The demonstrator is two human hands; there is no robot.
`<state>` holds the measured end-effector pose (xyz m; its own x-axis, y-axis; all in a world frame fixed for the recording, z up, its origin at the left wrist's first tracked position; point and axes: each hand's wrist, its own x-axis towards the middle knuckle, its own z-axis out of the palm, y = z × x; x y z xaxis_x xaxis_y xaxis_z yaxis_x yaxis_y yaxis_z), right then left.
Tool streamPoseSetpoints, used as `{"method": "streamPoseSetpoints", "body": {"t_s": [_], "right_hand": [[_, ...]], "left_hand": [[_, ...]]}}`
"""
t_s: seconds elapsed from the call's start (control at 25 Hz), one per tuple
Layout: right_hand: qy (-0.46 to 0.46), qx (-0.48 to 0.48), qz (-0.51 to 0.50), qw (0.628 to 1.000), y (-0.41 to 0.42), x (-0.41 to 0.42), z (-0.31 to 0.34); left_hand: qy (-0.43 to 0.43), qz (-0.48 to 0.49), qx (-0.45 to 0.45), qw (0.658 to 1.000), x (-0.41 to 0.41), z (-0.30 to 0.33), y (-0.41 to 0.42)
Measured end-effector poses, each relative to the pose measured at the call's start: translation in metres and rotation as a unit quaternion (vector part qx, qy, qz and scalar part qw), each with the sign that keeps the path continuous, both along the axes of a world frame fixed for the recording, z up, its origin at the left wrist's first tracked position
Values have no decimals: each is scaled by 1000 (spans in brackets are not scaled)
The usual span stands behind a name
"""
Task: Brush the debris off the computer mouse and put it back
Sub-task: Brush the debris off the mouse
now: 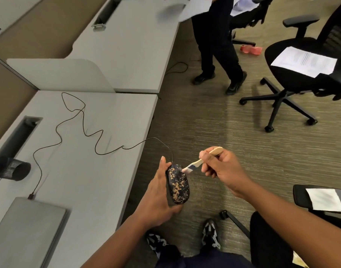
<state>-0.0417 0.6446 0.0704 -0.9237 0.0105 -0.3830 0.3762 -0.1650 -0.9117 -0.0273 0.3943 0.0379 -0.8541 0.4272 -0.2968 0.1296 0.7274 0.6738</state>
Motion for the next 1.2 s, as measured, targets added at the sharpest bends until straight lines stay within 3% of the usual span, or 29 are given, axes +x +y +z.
{"method": "streamPoseSetpoints", "body": {"t_s": [0.28,1.2], "right_hand": [[42,110,75,990,-2,-2,3],[52,141,44,988,-8,-10,-11]], "left_hand": [[19,2,-16,1000,5,3,-5],[19,-63,-15,998,12,-9,-2]]}}
